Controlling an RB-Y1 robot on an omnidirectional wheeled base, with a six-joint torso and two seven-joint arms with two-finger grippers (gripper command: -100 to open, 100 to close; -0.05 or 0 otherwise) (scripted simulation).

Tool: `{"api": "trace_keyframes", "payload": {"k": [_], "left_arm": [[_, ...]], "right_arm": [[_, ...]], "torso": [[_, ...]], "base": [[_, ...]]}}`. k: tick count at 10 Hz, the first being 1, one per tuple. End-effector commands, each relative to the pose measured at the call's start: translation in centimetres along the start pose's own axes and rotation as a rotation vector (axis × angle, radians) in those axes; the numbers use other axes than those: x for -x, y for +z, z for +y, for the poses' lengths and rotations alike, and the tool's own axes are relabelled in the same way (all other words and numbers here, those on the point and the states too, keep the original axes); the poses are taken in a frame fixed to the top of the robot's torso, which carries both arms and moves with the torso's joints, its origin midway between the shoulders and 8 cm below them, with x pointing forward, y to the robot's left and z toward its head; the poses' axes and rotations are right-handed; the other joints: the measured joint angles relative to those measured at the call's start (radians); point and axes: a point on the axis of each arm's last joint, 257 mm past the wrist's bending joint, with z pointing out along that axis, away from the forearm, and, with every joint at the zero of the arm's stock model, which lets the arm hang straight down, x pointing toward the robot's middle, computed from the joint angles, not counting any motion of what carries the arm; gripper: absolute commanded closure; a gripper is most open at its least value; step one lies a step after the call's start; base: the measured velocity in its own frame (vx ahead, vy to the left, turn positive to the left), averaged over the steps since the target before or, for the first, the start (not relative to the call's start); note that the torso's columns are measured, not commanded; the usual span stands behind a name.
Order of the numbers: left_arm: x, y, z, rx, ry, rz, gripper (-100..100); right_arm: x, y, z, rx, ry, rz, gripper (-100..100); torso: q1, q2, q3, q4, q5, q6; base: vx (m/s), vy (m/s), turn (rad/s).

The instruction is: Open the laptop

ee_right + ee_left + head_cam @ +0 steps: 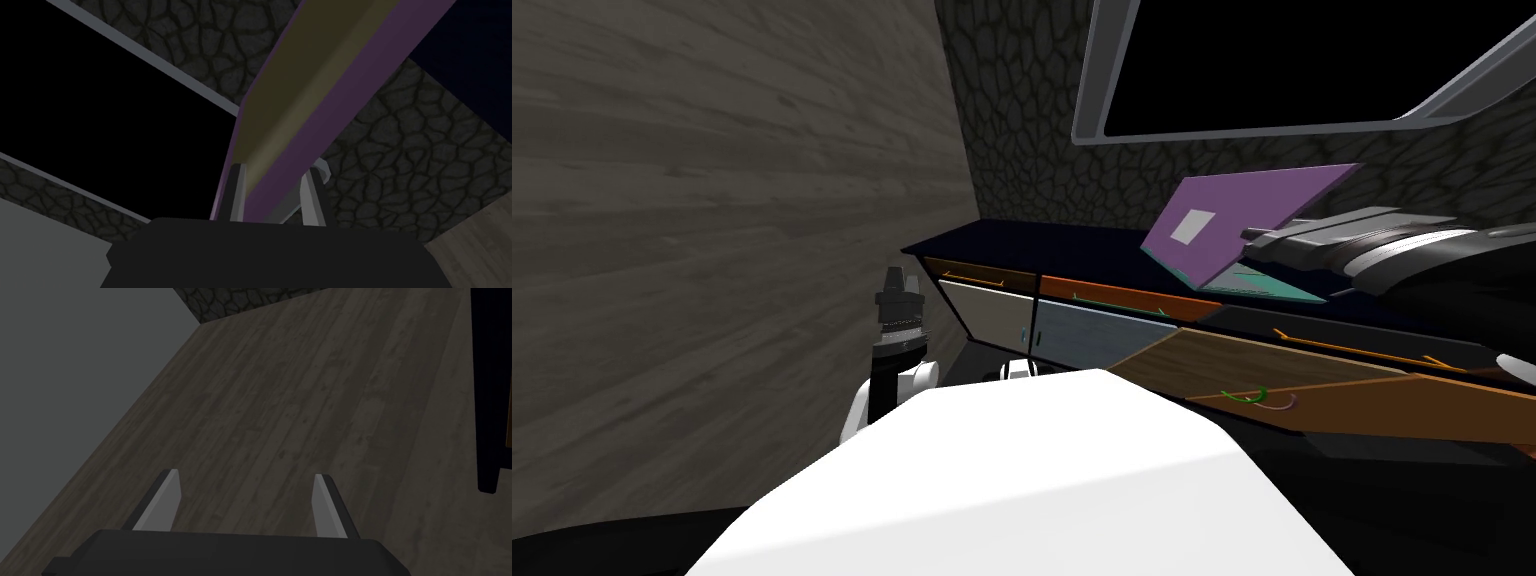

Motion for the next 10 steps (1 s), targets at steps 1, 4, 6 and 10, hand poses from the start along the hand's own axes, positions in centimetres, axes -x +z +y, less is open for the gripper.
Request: {"api": "trace_keyframes", "payload": {"k": [1, 4, 6, 10], "left_arm": [[0.0, 0.0, 0.0, 0.000, 0.000, 0.000, 0], [0.0, 0.0, 0.0, 0.000, 0.000, 0.000, 0], [0.0, 0.0, 0.0, 0.000, 0.000, 0.000, 0], [0.0, 0.0, 0.0, 0.000, 0.000, 0.000, 0]], "right_arm": [[-0.9, -0.1, -1.1, -0.009, 0.150, 0.001, 100], [-2.7, 0.0, -2.8, -0.050, 0.250, 0.015, 100], [-4.1, -0.1, -3.9, -0.080, 0.333, 0.024, 100], [-6.4, -0.1, -5.4, -0.122, 0.458, 0.037, 100]], "torso": [[0.000, 0.000, 0.000, 0.000, 0.000, 0.000], [-0.001, 0.000, 0.000, -0.001, -0.001, -0.001], [-0.005, -0.001, 0.000, -0.001, -0.004, 0.001], [-0.011, 0.000, 0.002, -0.003, -0.010, 0.004]], "base": [[-0.040, -0.053, 0.040], [-0.054, -0.021, 0.147], [-0.098, -0.021, 0.159], [-0.070, -0.013, 0.121]]}}
